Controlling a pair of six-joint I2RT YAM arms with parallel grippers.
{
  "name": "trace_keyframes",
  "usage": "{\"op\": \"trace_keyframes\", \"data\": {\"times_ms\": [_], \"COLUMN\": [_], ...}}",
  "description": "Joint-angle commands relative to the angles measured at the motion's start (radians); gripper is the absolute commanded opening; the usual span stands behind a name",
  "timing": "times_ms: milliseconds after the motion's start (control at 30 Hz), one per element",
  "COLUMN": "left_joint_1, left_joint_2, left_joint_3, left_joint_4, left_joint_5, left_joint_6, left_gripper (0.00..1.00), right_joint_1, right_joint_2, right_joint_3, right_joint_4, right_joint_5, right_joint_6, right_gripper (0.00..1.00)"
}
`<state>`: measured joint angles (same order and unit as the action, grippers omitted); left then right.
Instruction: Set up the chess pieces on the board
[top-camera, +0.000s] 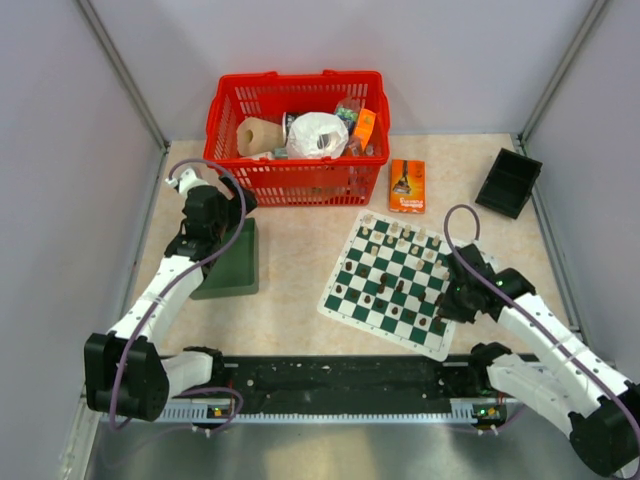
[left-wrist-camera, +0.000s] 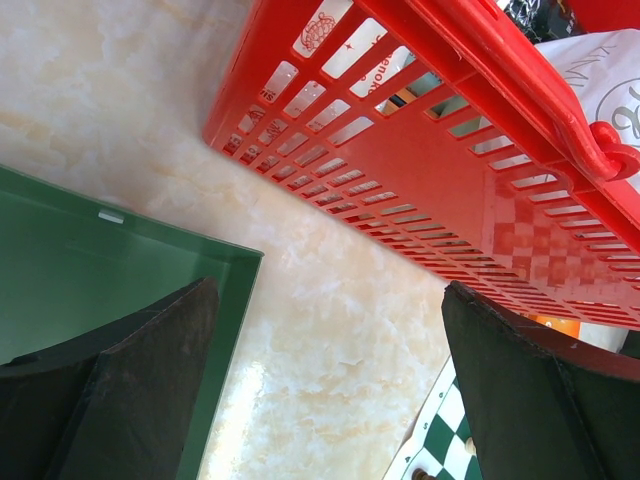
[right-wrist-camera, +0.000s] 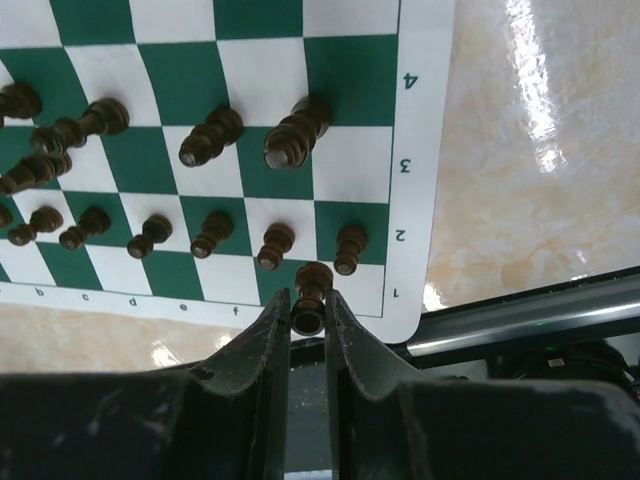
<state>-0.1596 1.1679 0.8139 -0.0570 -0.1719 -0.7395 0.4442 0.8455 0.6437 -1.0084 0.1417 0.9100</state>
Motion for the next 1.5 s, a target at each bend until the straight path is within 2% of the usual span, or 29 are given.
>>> {"op": "trace_keyframes", "data": {"times_ms": [0,200,500,867,1200,1467], "left_joint_1": [0.005,0.005,0.005,0.005,0.005,0.005], "left_joint_2": [-0.004,-0.005,-0.005,0.004,0.01,0.009], "left_joint_3": [-0.002,-0.004,-0.001,0.005,0.013,0.01], "left_joint_4": [0.048,0.049,0.049,0.048,0.06,0.062], "left_joint_5": [0.003,0.002,0.002,0.003,0.008,0.011], "left_joint_6": [-0.006,-0.006,-0.009,-0.008,-0.008,-0.011], "left_gripper": [0.99,0.99,0.99,0.99,0.99,0.99], "right_joint_1": [0.057,0.117,0.205,0.237,0.255,0.255], "right_joint_2": [-0.017,-0.029,-0.031,-0.026,-0.023,-0.032], "right_joint_3": [0.045,0.028,-0.035,-0.122,-0.141,-0.107], "right_joint_4": [-0.039,-0.079,-0.035,0.025,0.063,0.019], "right_joint_5": [-0.011,0.001,0.012,0.018,0.078,0.078], "right_joint_6": [0.018,0.049,0.108,0.136,0.152,0.139], "right_gripper": [0.02,0.02,0.03,0.02,0.03,0.03]}}
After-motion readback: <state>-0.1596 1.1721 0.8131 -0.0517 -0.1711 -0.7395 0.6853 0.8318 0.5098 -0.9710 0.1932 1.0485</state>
